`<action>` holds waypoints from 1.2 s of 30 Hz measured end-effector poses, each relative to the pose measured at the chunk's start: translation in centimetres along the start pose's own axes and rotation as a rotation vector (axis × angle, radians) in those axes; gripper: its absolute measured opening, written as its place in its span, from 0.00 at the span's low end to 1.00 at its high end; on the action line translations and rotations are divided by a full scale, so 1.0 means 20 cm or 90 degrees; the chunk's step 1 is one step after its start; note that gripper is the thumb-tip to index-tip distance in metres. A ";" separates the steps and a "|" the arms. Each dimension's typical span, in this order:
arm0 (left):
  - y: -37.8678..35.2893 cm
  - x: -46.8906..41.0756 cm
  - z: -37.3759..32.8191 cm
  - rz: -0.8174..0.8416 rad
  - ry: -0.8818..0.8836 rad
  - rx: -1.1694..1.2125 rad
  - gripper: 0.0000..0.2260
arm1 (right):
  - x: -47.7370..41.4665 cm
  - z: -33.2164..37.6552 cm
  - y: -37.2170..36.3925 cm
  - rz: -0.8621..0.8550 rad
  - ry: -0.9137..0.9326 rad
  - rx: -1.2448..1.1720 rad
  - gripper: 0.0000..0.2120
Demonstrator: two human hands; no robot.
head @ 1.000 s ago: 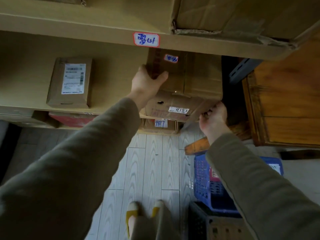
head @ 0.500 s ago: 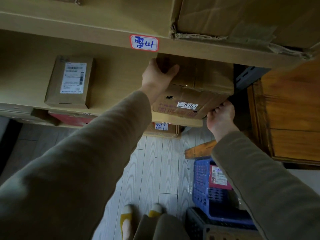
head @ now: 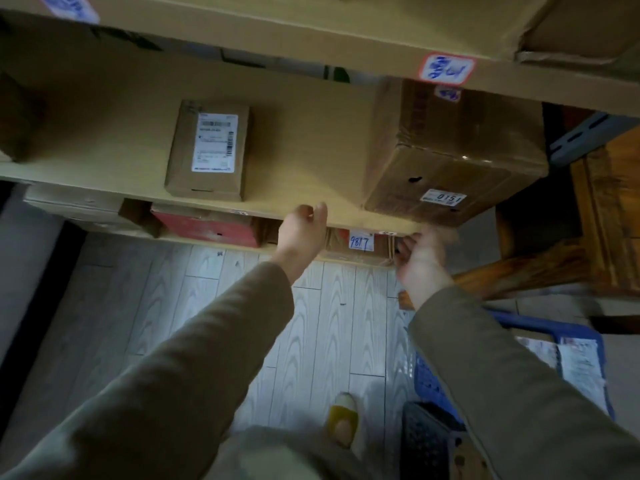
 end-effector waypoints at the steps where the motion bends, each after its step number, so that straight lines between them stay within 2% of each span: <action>1: 0.04 0.01 0.05 0.004 0.002 -0.013 0.15 | 0.02 -0.08 -0.02 0.002 0.004 0.005 0.14; 6: 0.29 0.09 0.37 0.088 -0.011 -0.055 0.17 | 0.18 -0.50 -0.09 -0.050 0.017 0.038 0.18; 9: 0.39 0.12 0.53 0.142 -0.011 -0.061 0.20 | 0.26 -0.71 -0.10 -0.076 0.009 0.032 0.17; 15: 0.34 0.06 0.73 0.196 0.025 -0.110 0.21 | 0.23 -0.95 0.01 -0.118 -0.024 -0.001 0.22; 21: 0.08 -0.01 0.75 0.223 0.022 -0.124 0.21 | 0.02 -0.94 0.21 -0.130 -0.033 -0.023 0.19; 28: -0.36 -0.26 0.75 0.197 0.044 -0.104 0.22 | -0.45 -0.76 0.40 -0.111 -0.008 0.060 0.19; 32: -0.55 -0.44 0.83 0.144 0.063 -0.106 0.22 | -0.78 -0.71 0.48 -0.106 0.018 0.118 0.07; 36: -0.73 -0.63 0.96 0.124 0.063 -0.113 0.22 | -1.13 -0.72 0.52 -0.116 0.075 0.168 0.17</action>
Point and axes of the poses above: each hand's wrist, its own x-axis away from the middle knuckle, its own y-axis out of the back of the hand, z = x × y, the point moved 5 cm from there along -x, towards the middle knuckle, and after that the axes turned 8 degrees about -x, right-handed, at the moved point
